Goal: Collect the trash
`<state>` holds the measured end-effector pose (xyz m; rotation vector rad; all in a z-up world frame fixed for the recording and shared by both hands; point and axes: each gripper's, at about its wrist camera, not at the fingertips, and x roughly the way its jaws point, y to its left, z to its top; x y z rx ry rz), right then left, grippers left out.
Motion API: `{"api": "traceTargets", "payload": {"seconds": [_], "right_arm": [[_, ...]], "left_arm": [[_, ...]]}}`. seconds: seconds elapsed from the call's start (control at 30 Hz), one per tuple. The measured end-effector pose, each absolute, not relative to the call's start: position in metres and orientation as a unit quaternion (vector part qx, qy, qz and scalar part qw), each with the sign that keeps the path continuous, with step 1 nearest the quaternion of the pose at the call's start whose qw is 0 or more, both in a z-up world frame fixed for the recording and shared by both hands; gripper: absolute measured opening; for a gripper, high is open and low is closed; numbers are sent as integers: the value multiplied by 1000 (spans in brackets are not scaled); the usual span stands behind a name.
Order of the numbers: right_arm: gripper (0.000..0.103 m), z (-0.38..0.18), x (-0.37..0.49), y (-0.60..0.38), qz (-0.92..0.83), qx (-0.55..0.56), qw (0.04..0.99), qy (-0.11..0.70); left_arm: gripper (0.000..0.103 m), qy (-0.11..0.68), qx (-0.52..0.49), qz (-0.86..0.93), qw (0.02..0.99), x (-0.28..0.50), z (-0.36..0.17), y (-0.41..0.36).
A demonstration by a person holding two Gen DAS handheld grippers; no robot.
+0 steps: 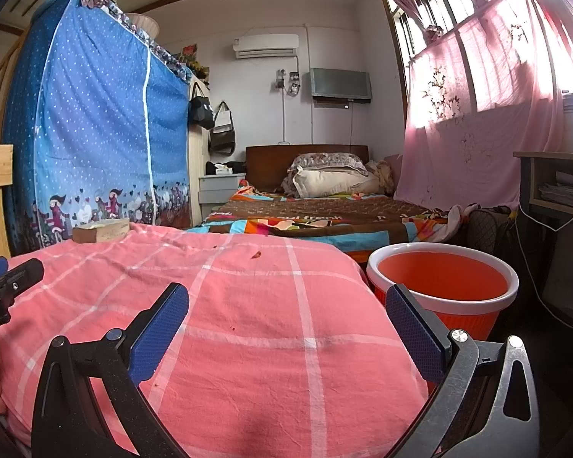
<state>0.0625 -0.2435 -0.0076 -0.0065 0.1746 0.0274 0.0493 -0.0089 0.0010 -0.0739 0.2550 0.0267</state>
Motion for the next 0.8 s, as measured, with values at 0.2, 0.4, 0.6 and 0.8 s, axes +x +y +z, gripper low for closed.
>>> {"api": "traceTargets", "payload": {"seconds": [0.2, 0.4, 0.6, 0.8], "right_arm": [[103, -8, 63, -241, 14, -3, 996, 89], [103, -7, 63, -241, 14, -3, 996, 89], [103, -7, 62, -240, 14, -3, 996, 90], [103, -6, 64, -242, 15, -2, 996, 91]], "left_arm": [[103, 131, -37, 19, 990, 51, 2, -9], [103, 132, -36, 25, 990, 51, 1, -9], [103, 128, -26, 26, 991, 49, 1, -13], [103, 129, -26, 26, 991, 49, 1, -13]]}}
